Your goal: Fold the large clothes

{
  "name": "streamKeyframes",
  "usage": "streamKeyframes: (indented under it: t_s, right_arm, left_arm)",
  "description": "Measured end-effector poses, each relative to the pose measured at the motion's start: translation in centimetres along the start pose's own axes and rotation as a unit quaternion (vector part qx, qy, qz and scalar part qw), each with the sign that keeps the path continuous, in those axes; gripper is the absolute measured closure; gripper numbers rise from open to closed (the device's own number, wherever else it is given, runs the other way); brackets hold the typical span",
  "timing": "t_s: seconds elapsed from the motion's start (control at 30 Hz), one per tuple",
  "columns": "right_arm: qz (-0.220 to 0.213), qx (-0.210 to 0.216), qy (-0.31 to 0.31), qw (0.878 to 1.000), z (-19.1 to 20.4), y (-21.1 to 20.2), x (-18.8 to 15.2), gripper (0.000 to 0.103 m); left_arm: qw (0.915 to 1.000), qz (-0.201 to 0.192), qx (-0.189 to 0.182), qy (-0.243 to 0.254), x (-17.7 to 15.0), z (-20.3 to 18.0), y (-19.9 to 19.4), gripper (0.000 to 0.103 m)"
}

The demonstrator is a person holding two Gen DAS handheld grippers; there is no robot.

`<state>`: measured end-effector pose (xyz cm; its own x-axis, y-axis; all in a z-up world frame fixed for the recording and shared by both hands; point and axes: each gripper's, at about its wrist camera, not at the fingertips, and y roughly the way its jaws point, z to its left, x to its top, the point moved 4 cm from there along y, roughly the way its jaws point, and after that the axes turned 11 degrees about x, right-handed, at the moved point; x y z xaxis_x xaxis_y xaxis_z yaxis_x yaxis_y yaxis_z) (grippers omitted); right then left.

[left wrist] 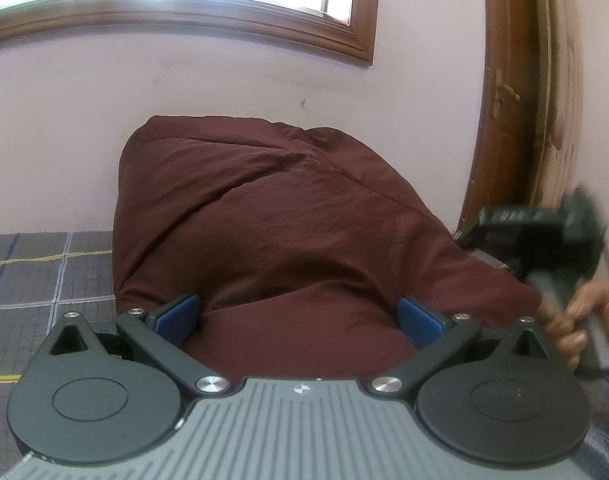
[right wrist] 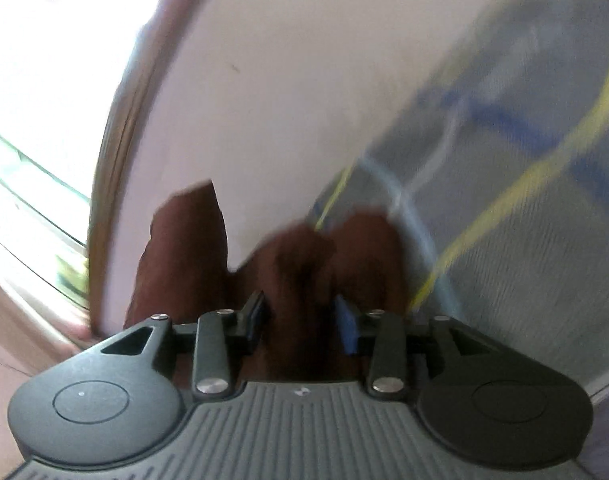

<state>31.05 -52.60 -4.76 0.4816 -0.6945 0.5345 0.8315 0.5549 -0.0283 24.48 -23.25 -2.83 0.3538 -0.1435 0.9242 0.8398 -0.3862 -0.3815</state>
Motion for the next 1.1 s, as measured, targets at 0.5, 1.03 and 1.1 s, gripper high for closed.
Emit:
streamKeyframes:
  t_s: [0.5, 1.03, 1.1]
  right_arm:
    - [0.076, -0.079, -0.331, 0.937, 14.2, 11.2, -2.8, 0.067]
    - [0.039, -0.148, -0.282, 0.947, 4.6, 9.1, -5.1, 0.068]
    - [0.038, -0.151, -0.285, 0.946, 4.6, 8.6, -5.1, 0.068]
  left_arm:
    - [1.0000, -0.003, -0.002, 0.000, -0.2, -0.1, -0.2, 0.000]
    - [0.9997, 0.007, 0.010, -0.020, 1.2, 1.1, -0.6, 0.000]
    - [0.9993, 0.021, 0.011, -0.029, 1.0, 1.7, 0.0, 0.000]
